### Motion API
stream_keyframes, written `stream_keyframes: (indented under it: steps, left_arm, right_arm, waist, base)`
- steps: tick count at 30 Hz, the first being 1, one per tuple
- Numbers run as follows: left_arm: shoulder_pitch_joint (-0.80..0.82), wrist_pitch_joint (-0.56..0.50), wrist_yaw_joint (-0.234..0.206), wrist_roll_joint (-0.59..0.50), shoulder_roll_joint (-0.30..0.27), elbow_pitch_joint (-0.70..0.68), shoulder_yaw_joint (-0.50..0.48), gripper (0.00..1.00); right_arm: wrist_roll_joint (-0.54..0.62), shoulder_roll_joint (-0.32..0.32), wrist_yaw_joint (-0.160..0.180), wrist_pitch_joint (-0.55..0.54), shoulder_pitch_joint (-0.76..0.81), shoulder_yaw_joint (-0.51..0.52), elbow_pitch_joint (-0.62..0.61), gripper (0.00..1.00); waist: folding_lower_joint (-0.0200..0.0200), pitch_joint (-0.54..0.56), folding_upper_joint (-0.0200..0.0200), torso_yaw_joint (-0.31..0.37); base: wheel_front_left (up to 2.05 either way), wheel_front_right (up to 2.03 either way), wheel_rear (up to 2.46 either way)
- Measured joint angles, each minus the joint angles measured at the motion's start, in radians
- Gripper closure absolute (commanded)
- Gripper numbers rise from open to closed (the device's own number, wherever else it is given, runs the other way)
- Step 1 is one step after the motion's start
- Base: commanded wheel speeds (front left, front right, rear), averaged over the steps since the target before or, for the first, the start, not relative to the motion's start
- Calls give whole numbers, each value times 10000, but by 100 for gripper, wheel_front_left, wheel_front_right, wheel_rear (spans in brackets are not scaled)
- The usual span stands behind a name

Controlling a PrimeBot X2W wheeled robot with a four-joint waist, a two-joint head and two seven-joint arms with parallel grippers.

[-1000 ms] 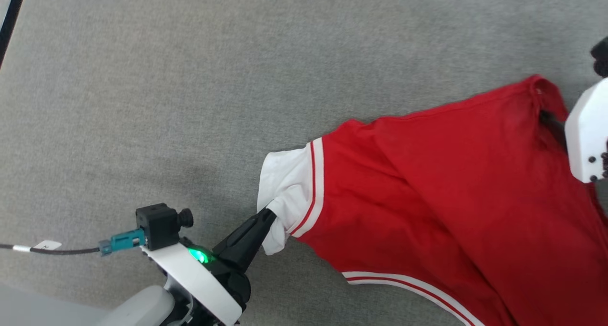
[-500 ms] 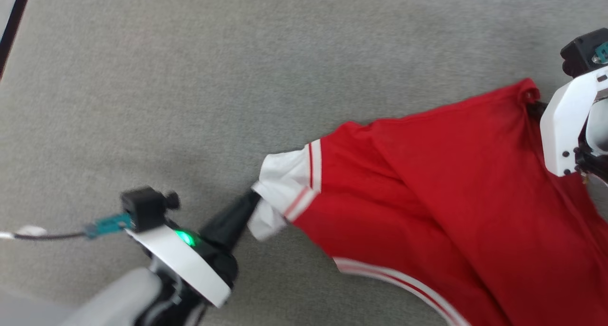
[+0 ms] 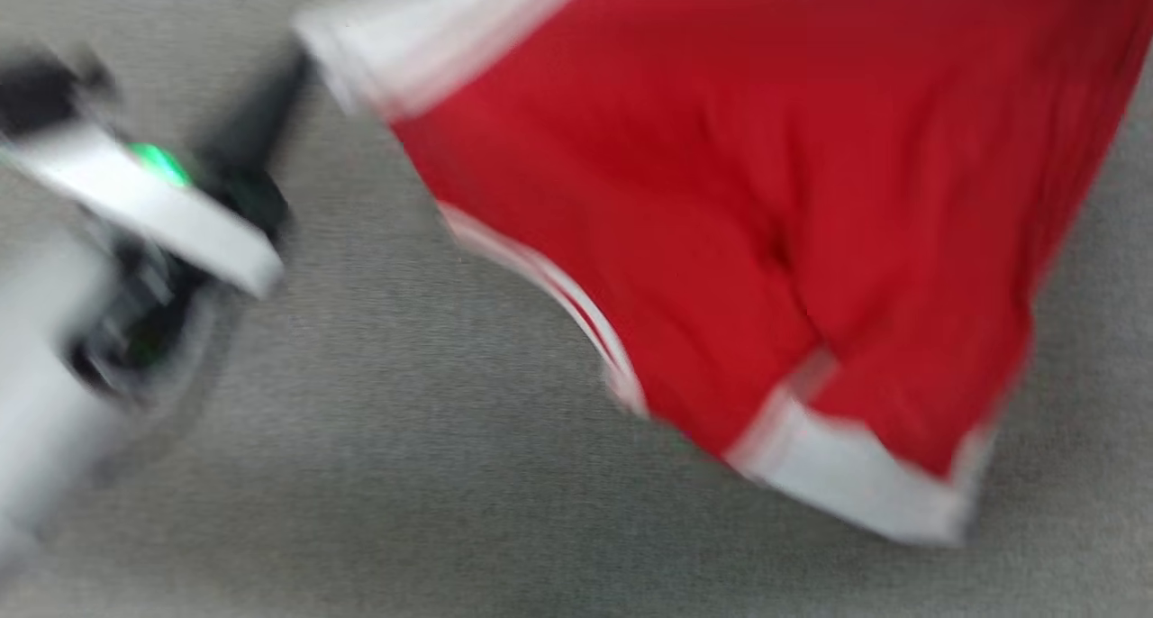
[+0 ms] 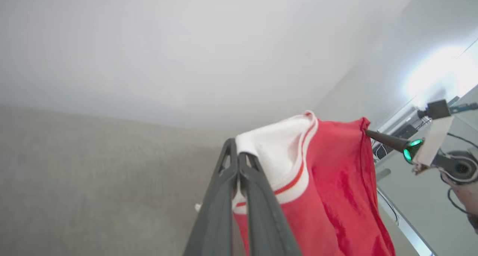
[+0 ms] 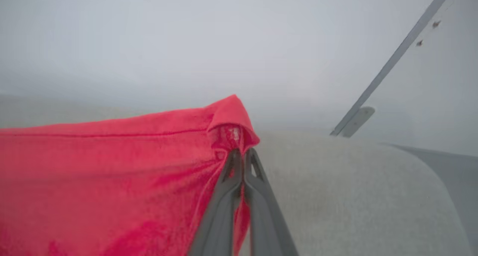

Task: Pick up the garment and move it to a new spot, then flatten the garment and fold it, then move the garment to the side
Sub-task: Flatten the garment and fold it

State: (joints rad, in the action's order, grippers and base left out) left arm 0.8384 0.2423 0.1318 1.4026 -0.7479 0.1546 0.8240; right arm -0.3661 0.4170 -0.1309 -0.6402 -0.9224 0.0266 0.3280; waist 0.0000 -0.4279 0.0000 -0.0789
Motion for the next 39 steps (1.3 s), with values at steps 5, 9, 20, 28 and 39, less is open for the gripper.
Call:
stream_keyframes:
  steps: [5,9,20,28,39]
  left_arm:
    - [2429,-420,0,913,-109,1317,-800,100]
    - [4231,-573,2,1012,-178,2102,-1285,100]
    - [6456,-594,2,1131,-157,1883,-1329,100]
    - [3199,-291,0,1893,-504,161,-777,100]
    - [-3165,184,0,1266,221,-1561,-1139,100]
  right_arm:
    - [1039,-874,-4,934,-1705,497,533,100]
    - [1733,-1402,-6,1820,-3014,874,963,100]
    - [2564,-1835,-29,3657,-4398,1662,2456,100]
    - [1634,-1572,-27,3672,-2255,949,3058,100]
    - [-853,-652,-2,2612,3729,439,167,100]
  waist:
    - [0,-481,0,442]
    - [0,-741,0,850]
    - [0,-488,0,1317]
    - [0,-118,0,1240]
    - [1,704,0,875]
  base:
    - [0,0,0]
    - [0,0,0]
    - [0,0,0]
    - [0,0,0]
    - [0,0,0]
